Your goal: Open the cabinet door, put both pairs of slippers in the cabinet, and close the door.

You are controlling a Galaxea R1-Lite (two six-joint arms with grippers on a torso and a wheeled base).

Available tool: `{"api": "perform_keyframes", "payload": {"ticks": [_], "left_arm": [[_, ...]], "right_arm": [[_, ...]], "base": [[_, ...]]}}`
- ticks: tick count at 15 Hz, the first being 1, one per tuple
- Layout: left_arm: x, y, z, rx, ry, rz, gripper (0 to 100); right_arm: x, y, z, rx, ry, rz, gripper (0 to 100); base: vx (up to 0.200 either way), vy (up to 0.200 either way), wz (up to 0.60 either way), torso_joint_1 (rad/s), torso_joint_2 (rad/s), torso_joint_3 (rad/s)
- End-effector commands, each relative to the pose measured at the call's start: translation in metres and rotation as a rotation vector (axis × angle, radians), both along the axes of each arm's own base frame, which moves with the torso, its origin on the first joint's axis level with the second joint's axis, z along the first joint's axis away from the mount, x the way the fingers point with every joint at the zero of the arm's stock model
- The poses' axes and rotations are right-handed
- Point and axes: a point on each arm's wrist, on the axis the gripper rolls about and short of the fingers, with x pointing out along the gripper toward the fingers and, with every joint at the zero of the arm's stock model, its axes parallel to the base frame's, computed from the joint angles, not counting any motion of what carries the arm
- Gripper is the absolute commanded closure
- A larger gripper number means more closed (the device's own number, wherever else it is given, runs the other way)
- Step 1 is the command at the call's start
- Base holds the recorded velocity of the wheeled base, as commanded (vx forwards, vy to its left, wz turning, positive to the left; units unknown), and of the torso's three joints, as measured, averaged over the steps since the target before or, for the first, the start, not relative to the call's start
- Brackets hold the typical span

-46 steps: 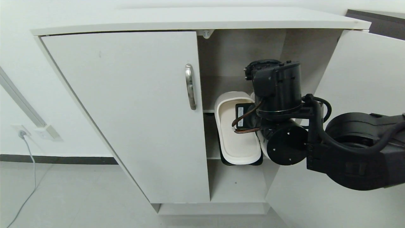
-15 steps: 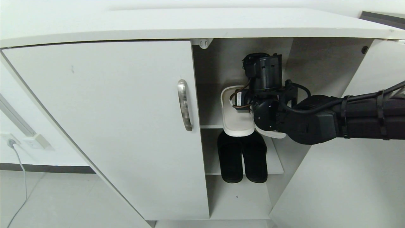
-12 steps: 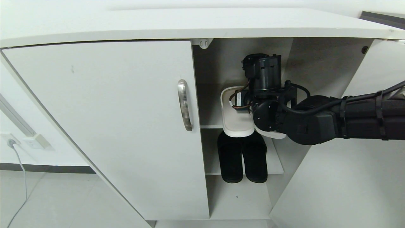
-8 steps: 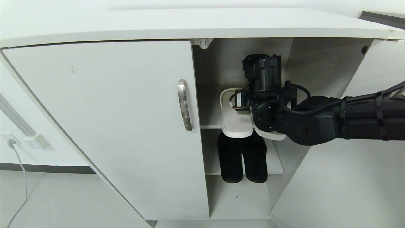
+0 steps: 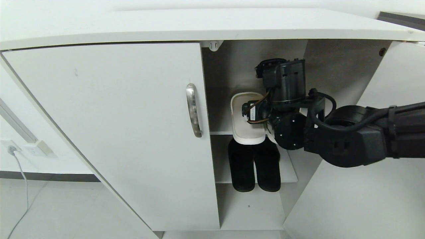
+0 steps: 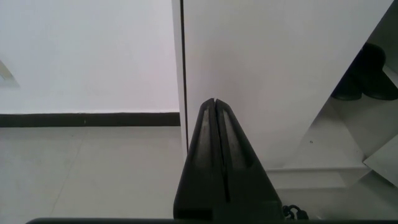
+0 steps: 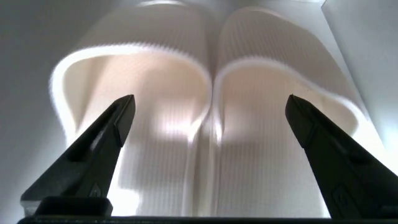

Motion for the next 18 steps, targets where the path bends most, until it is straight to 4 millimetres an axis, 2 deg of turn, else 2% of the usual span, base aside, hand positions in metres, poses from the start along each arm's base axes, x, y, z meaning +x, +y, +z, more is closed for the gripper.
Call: {"api": "perform_keyframes", "payload": {"ticks": [1, 5, 8, 11, 12, 18], "left_arm": [[0.0, 0.0, 0.0, 0.0, 0.001, 0.0, 100], [0.0, 0.0, 0.0, 0.001, 0.001, 0.0, 100], [0.0, 0.0, 0.0, 0.001, 0.001, 0.0, 100], [0.0, 0.0, 0.0, 0.001, 0.001, 0.0, 100], [0.0, 0.0, 0.0, 0.001, 0.001, 0.0, 100], [0.0, 0.0, 0.0, 0.001, 0.001, 0.001, 100]], "right_arm": [[-0.027, -0.007, 0.012, 0.015, -0.011, 0.041, 0], [-0.066, -0.022, 0.009, 0.025, 0.016, 0.109, 0], [-0.104, -0.041, 0.002, 0.057, 0.019, 0.276, 0], [-0.118, -0.053, -0.015, 0.054, 0.042, 0.365, 0], [-0.118, -0.053, -0.017, 0.055, 0.037, 0.377, 100], [-0.116, -0.049, -0.022, 0.039, 0.049, 0.379, 100]], "base": [[0.0, 0.0, 0.0, 0.0, 0.0, 0.0], [0.0, 0.0, 0.0, 0.0, 0.0, 0.0], [0.0, 0.0, 0.0, 0.0, 0.0, 0.0], [0.0, 0.0, 0.0, 0.0, 0.0, 0.0], [0.0, 0.0, 0.0, 0.0, 0.0, 0.0], [0.0, 0.0, 0.0, 0.0, 0.0, 0.0]]}}
